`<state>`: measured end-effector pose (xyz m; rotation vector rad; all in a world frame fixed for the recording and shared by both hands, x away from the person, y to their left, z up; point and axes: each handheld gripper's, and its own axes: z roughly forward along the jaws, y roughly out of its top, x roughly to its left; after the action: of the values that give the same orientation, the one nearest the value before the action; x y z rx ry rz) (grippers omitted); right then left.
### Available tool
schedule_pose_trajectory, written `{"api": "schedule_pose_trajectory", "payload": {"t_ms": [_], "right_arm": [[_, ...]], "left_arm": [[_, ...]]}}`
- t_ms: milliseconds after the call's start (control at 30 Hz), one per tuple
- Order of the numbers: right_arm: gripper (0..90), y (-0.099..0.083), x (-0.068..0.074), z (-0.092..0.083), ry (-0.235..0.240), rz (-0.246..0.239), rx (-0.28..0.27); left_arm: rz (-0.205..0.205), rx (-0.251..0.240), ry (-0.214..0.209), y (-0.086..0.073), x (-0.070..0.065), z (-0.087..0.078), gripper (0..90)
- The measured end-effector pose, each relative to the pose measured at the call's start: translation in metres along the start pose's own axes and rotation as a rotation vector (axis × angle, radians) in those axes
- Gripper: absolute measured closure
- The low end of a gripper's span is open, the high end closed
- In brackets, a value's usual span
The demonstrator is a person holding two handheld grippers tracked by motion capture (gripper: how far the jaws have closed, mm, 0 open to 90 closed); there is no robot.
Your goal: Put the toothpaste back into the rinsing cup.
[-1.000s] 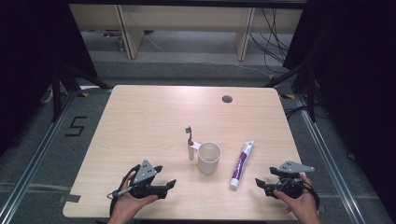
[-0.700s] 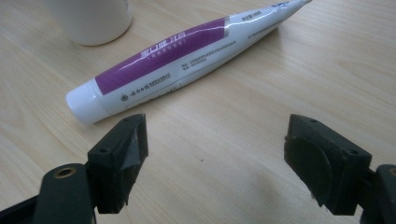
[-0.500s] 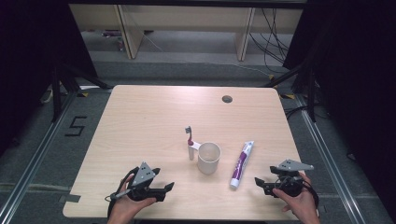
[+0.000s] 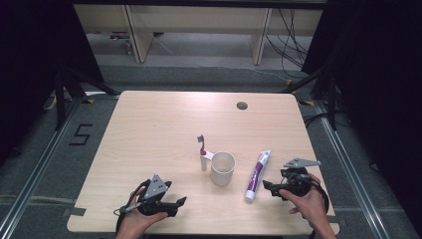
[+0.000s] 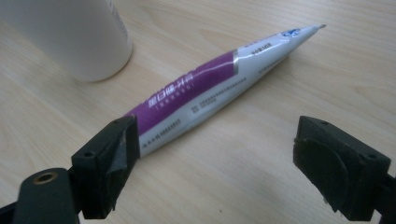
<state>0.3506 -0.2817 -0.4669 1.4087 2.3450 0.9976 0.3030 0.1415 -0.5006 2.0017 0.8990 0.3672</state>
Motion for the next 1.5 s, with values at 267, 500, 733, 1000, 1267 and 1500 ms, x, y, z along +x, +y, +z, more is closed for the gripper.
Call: {"api": "schedule_pose_trajectory", "payload": {"t_ms": [267, 500, 733, 1000, 1267, 1500], "right_arm": [[16.1, 0.020, 0.006, 0.019, 0.008, -0.024, 0.050], [16.5, 0.030, 0.012, 0.038, -0.018, 0.014, 0.089], [19.0, 0.038, 0.012, 0.045, -0.042, -0.017, 0.118], [22.3, 0.043, 0.017, 0.054, -0.066, 0.000, 0.178], [26.1, 0.048, 0.017, 0.054, -0.066, -0.004, 0.206], [34.4, 0.052, 0.012, 0.054, -0.051, -0.050, 0.235]], "left_arm": [[0.011, 0.001, 0.004, 0.001, 0.001, -0.003, 25.2], [0.026, -0.006, 0.004, 0.001, 0.001, -0.002, 25.2], [0.026, 0.000, 0.006, 0.002, 0.000, -0.002, 25.2], [0.033, 0.000, 0.014, 0.003, 0.002, -0.004, 25.2], [0.042, 0.004, 0.010, 0.003, 0.000, -0.002, 25.3], [0.063, 0.024, 0.004, 0.003, -0.001, -0.002, 25.3]]}}
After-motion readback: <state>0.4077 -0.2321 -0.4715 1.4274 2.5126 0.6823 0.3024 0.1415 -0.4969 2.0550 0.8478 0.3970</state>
